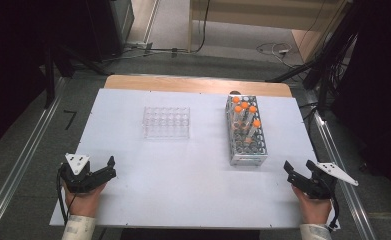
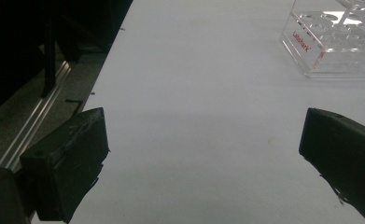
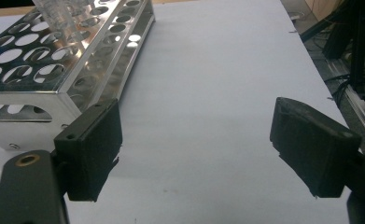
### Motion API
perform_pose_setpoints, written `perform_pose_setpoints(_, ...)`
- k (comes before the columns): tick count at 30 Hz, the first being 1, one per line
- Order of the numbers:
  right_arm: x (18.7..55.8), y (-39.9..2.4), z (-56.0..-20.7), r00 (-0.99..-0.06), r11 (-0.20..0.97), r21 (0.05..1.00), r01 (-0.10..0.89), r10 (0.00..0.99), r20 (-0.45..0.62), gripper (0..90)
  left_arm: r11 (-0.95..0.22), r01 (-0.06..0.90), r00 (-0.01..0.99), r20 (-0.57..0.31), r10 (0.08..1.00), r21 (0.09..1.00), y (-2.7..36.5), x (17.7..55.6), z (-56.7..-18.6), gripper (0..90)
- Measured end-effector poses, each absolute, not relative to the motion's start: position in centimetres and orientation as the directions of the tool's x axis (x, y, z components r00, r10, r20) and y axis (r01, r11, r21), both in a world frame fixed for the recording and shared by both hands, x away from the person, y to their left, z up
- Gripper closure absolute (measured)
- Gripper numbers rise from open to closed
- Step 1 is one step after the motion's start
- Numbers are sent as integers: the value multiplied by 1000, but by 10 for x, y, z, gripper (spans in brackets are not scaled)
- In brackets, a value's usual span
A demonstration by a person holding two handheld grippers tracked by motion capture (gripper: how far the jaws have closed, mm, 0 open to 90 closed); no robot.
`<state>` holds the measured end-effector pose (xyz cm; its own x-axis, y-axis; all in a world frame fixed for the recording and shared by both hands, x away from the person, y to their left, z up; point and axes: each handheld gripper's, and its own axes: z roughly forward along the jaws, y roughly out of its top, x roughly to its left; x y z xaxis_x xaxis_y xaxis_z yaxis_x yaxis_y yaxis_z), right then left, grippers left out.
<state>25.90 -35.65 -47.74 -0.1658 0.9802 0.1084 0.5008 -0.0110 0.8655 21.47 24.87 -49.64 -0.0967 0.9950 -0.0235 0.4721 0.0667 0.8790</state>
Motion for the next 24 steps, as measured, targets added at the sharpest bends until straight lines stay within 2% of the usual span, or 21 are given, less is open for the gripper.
perform_pose_setpoints(24,270,-337,-471,-215,17,868,497,971,104,157,64,469,-95,-21,995,881,247,215,-497,15)
